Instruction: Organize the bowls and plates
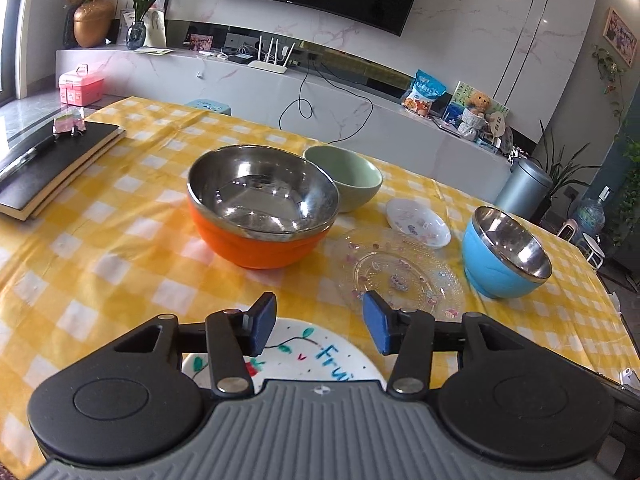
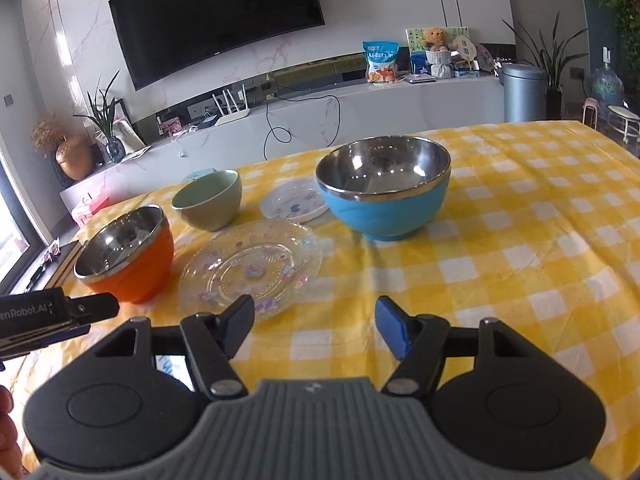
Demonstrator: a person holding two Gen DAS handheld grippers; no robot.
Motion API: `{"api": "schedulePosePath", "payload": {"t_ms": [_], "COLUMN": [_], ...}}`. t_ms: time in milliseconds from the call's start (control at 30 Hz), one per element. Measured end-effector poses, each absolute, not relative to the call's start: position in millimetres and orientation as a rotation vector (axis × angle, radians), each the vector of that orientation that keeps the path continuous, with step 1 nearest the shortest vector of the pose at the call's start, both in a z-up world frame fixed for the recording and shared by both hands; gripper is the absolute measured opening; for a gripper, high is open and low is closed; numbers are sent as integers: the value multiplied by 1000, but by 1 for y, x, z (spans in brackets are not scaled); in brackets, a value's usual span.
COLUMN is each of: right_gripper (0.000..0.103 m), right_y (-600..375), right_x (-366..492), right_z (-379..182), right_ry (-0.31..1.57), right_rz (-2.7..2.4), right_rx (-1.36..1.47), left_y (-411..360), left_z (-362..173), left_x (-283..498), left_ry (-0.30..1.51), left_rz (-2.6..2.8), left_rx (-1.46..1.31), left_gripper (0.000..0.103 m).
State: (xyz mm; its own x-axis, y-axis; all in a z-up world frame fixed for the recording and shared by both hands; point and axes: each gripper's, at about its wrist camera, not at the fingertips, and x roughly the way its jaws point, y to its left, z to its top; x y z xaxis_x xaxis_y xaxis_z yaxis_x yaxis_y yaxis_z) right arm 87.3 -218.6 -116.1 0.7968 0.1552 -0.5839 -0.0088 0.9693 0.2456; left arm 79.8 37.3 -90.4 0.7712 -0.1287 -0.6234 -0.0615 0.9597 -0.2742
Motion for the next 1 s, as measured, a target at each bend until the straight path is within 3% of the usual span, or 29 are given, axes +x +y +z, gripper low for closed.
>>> {"api": "schedulePosePath", "payload": {"t_ms": [367,767,833,1000], "right_gripper": [47,35,29,23], "right_y": [-219,-216,-215,-216], "right_x": [130,169,174,184], "right_z": [-127,-143,-147,-153], "right_ry": [672,701,708,730], "right_rz": [101,115,114,112], "right_rx": [289,338,338,361], "left_y": [29,24,23,20], "left_z": [-106,-128,-131,-135], "left_x": [115,145,148,153], "left_ry": [729,766,764,752], "left_rz": [-44,-52,-54,-66], "left_rx": [-336,-349,-351,-343], "left_gripper": [57,56,48,39]}}
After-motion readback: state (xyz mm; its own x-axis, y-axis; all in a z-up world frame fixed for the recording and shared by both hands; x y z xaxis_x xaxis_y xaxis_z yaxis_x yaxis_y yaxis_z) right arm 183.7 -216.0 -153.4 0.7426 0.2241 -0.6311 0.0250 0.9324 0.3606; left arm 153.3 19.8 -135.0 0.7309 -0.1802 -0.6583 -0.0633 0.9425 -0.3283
